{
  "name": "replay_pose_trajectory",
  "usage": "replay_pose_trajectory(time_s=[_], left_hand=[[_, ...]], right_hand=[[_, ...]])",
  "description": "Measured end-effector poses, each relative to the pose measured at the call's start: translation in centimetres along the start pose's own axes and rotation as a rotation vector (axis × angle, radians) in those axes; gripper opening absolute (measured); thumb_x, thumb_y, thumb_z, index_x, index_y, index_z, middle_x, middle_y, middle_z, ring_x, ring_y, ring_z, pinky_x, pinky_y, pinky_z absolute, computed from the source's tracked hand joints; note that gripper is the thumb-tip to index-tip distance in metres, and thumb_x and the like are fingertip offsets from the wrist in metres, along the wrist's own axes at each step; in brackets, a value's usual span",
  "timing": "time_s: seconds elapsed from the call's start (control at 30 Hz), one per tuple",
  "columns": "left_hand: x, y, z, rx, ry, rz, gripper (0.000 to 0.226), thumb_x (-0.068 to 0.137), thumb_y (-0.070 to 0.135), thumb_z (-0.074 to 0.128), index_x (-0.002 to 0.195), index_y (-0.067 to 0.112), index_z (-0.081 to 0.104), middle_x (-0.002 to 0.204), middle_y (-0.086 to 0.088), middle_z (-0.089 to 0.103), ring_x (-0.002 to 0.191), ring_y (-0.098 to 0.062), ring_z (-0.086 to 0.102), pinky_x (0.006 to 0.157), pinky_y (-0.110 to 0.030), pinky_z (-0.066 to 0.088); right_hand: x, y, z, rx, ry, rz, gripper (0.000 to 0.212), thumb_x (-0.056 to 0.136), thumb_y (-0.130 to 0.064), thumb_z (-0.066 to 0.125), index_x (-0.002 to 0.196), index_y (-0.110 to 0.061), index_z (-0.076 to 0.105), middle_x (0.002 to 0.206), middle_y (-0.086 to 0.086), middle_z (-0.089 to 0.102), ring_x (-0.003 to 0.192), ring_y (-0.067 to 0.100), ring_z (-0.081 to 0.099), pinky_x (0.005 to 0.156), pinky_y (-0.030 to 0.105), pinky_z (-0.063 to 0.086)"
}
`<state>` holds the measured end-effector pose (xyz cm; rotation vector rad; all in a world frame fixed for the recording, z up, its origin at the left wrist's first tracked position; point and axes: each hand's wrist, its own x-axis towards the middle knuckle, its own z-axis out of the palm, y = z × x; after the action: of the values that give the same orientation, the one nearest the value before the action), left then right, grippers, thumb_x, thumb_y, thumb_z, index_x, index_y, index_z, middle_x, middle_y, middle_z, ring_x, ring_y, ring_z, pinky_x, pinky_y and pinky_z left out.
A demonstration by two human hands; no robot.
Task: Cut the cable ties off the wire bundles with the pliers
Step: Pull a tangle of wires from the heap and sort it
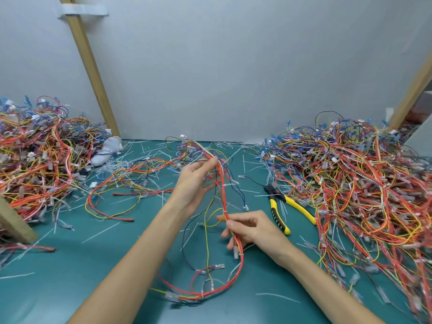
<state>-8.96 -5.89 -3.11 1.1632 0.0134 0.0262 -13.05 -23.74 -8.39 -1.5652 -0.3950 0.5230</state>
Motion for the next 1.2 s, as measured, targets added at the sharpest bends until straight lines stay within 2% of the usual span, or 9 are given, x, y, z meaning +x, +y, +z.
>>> replay_pose_trajectory(time_s=[0.2,0.3,0.4,0.5,0.6,0.73,0.83,1.0,1.2], left_hand=[[0.6,0.9,2.4,0.207,0.12,0.139,0.005,0.09,0.011,0.066,0.095,0.011,0.065,0.068,0.006,0.067,0.065,-0.01,0.064,0.063,-0.025,0.05],[1.3,2.2,2.8,0.527,0.175,0.278,0.013,0.088,0.018,0.07,0.1,0.014,0.071,0.068,0.003,0.065,0.068,-0.015,0.062,0.071,-0.033,0.052],[2.0,4.6,2.8,0.91,0.143,0.423,0.024,0.083,0.033,0.073,0.105,0.025,0.074,0.077,0.002,0.071,0.066,-0.003,0.056,0.07,-0.022,0.046],[2.1,6.4,3.0,1.081,0.055,0.485,0.027,0.081,0.039,0.073,0.103,0.022,0.074,0.073,-0.005,0.069,0.062,-0.008,0.043,0.064,-0.028,0.042],[0.8,5.8,3.5,1.169,0.006,0.517,0.026,0.079,0.039,0.075,0.094,0.018,0.073,0.068,-0.006,0.066,0.058,-0.013,0.043,0.064,-0.032,0.048],[-0.9,1.5,3.0,1.465,-0.102,0.443,0.03,0.081,0.043,0.072,0.1,0.02,0.068,0.081,-0.002,0.064,0.081,-0.024,0.062,0.073,-0.037,0.05],[-2.4,-2.7,1.7,1.702,-0.164,0.424,0.038,0.084,0.048,0.065,0.115,0.026,0.061,0.104,0.002,0.062,0.104,-0.025,0.058,0.082,-0.037,0.046],[-3.8,-5.4,-0.6,1.275,-0.044,0.324,0.035,0.083,0.05,0.068,0.108,0.026,0.068,0.096,0.006,0.068,0.09,-0.009,0.065,0.086,-0.035,0.05],[-3.3,-6.0,-0.9,1.131,0.097,0.298,0.009,0.087,0.034,0.066,0.086,0.027,0.073,0.086,0.008,0.068,0.084,-0.009,0.062,0.086,-0.036,0.047]], right_hand=[[0.6,-0.4,1.7,-0.348,0.117,-0.112,0.02,0.096,-0.02,0.061,0.111,-0.024,0.074,0.078,0.003,0.073,0.066,0.014,0.062,0.049,0.027,0.051],[0.8,-1.2,1.9,-0.572,0.147,-0.217,0.018,0.095,-0.029,0.06,0.103,-0.024,0.076,0.074,-0.004,0.07,0.066,0.011,0.059,0.061,0.028,0.052],[0.6,-2.8,1.4,-0.788,0.204,-0.272,0.021,0.094,-0.036,0.059,0.087,-0.023,0.075,0.075,-0.01,0.071,0.069,0.006,0.061,0.074,0.03,0.05],[0.4,-5.0,-0.2,-0.656,0.475,-0.397,0.04,0.093,-0.03,0.059,0.055,-0.021,0.063,0.047,-0.009,0.056,0.045,0.006,0.05,0.053,0.027,0.042],[0.9,-7.5,-2.4,-0.372,0.68,-0.452,0.035,0.095,-0.022,0.058,0.061,-0.014,0.062,0.047,-0.006,0.052,0.04,0.009,0.045,0.045,0.024,0.036],[2.0,-8.1,-3.8,-0.127,0.565,-0.192,0.022,0.095,-0.033,0.06,0.093,-0.014,0.07,0.074,-0.001,0.063,0.048,0.015,0.053,0.035,0.022,0.031],[2.9,-5.6,-3.2,-0.122,0.437,-0.015,0.024,0.094,-0.032,0.062,0.096,-0.008,0.066,0.092,0.008,0.069,0.054,0.015,0.061,0.033,0.02,0.035],[3.3,-2.6,-3.1,-0.004,0.438,0.035,0.02,0.095,-0.02,0.063,0.1,-0.001,0.065,0.084,0.003,0.068,0.056,0.011,0.065,0.038,0.019,0.043],[3.5,-2.0,-3.1,-0.012,0.415,0.054,0.015,0.094,-0.02,0.065,0.09,-0.006,0.068,0.074,-0.002,0.069,0.06,0.013,0.067,0.043,0.02,0.047]])
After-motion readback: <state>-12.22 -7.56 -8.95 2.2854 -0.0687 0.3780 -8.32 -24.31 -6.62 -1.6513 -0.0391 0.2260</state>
